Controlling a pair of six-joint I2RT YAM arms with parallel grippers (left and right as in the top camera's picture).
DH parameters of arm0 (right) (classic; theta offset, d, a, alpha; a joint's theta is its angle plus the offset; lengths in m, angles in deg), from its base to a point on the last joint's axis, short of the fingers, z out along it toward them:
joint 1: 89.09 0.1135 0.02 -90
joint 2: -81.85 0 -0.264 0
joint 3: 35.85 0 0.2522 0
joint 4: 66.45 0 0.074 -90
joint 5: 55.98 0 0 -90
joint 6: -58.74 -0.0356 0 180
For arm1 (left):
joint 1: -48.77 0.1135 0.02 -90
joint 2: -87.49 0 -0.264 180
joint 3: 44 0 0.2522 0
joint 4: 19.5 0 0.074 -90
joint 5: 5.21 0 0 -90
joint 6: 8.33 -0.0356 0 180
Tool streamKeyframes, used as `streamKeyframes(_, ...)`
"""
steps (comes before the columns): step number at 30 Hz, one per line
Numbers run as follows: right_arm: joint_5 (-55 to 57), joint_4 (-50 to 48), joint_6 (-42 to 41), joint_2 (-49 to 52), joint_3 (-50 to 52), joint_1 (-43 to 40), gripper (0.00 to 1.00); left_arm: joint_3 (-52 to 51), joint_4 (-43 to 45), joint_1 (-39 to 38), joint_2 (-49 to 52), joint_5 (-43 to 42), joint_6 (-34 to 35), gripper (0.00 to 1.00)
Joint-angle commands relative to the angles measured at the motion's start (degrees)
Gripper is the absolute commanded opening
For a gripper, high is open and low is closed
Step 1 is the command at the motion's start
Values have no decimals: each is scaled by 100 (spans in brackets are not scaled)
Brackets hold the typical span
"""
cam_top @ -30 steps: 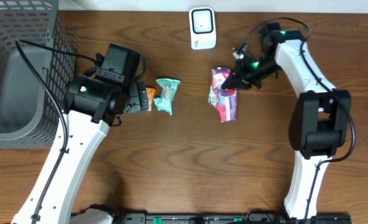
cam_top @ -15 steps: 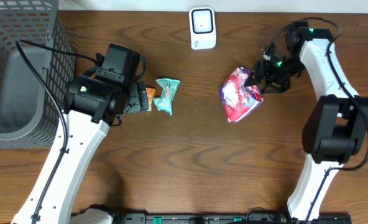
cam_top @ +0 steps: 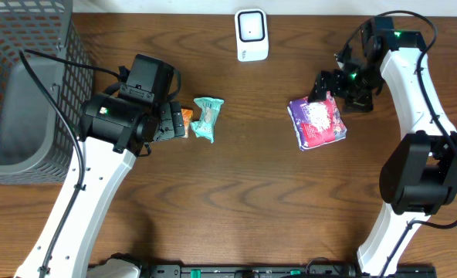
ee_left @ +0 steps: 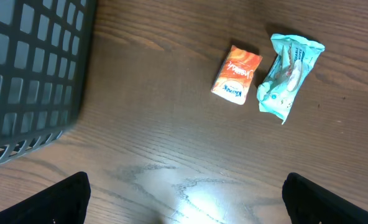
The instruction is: Scan the item barcode
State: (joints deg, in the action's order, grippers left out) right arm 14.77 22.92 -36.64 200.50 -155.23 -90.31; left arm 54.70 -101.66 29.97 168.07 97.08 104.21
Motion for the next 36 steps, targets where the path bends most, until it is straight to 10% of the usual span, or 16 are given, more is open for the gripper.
streamKeyframes(1, 424, 15, 37, -55, 105, -26, 99, 46, -15, 31, -31, 13, 50, 98)
streamKeyframes(16, 87, -1528, 610, -55, 1880, -35, 95, 46, -15, 31, -31, 13, 50, 98)
streamKeyframes(26, -282, -2092, 778, -55, 2594, -4, 22, 46, -15, 31, -31, 13, 50, 98)
streamKeyframes(36, -835, -2186, 660, -55, 2594, 173, 3, 46, -15, 31, -31, 13, 50, 98)
